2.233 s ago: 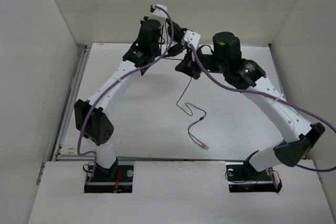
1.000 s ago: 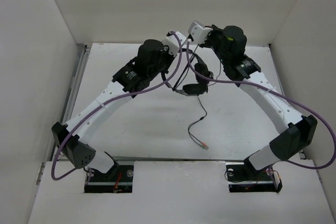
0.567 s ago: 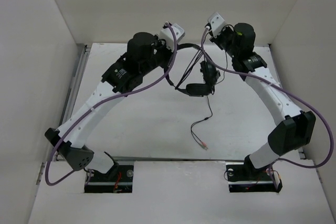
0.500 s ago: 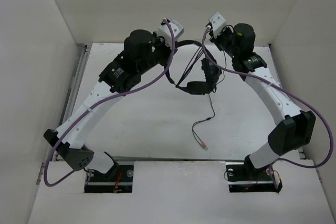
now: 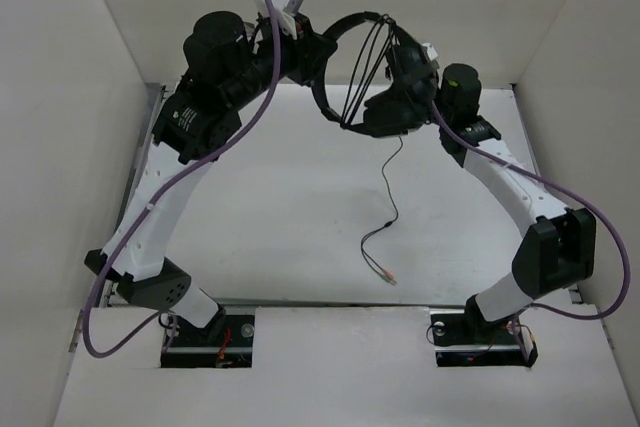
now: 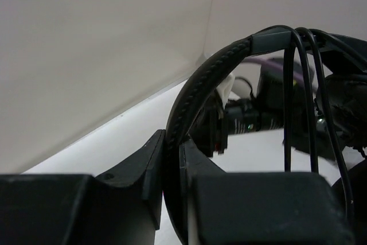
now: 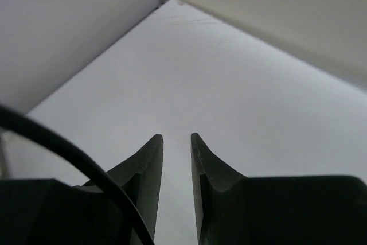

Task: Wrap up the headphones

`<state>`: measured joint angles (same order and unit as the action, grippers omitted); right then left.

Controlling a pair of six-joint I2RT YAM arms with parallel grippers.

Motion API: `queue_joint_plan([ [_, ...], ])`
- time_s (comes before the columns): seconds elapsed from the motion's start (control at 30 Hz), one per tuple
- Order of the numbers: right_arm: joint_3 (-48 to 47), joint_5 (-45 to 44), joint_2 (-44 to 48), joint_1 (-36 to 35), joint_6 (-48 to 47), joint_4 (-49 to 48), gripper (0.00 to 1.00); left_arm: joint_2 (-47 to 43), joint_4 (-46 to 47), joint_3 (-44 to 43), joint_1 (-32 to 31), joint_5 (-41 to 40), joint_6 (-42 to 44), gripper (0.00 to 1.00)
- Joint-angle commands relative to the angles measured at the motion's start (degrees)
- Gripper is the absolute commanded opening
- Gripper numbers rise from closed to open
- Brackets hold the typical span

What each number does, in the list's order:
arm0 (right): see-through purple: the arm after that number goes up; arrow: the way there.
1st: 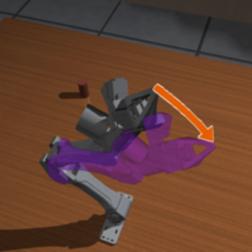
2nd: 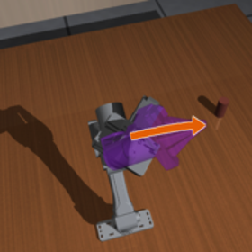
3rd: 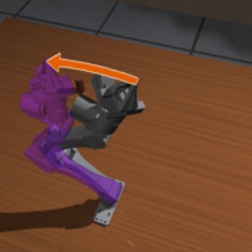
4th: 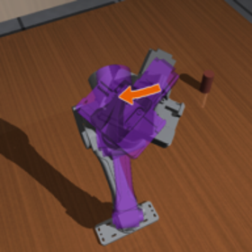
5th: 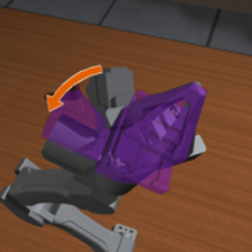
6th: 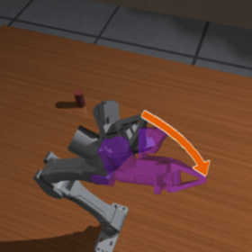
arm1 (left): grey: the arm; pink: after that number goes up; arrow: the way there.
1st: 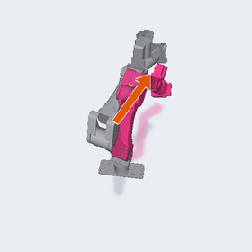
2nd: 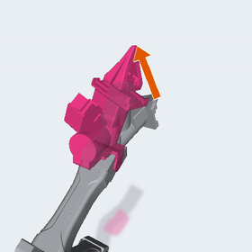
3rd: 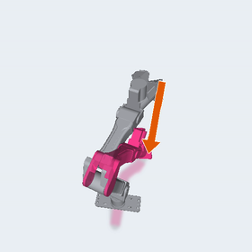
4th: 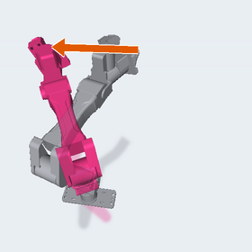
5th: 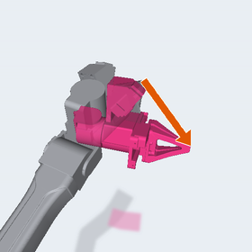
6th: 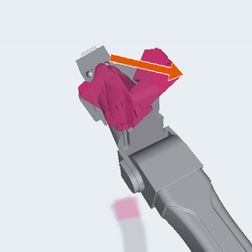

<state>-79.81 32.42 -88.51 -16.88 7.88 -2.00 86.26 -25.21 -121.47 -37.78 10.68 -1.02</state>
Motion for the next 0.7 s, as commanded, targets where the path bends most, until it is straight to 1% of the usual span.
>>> queue_joint_plan([
  [0.0,5.62,9.76,2.02,-1.35,21.01,-13.27,0.33,1.80,3.68,-6.66,1.35,2.68,-8.64,0.00],
  [0.03,8.33,10.55,2.03,-1.87,24.60,-16.69,0.35,2.50,3.68,-8.07,1.79,2.68,-9.43,0.00],
  [0.13,14.66,11.34,2.11,-3.37,30.51,-23.91,0.36,4.70,4.21,-11.76,3.10,2.24,-11.46,0.00],
  [0.27,20.04,11.70,2.81,-4.60,35.00,-28.58,0.41,6.90,4.82,-15.81,4.86,1.02,-12.87,0.00],
  [0.5,25.23,12.57,4.75,-8.64,38.79,-32.36,0.43,10.59,6.93,-21.53,7.76,-8.03,-11.64,0.00],
  [0.67,26.02,13.28,4.93,-11.98,38.88,-32.45,0.43,12.44,9.30,-22.23,8.03,-18.21,-7.78,0.00],
])
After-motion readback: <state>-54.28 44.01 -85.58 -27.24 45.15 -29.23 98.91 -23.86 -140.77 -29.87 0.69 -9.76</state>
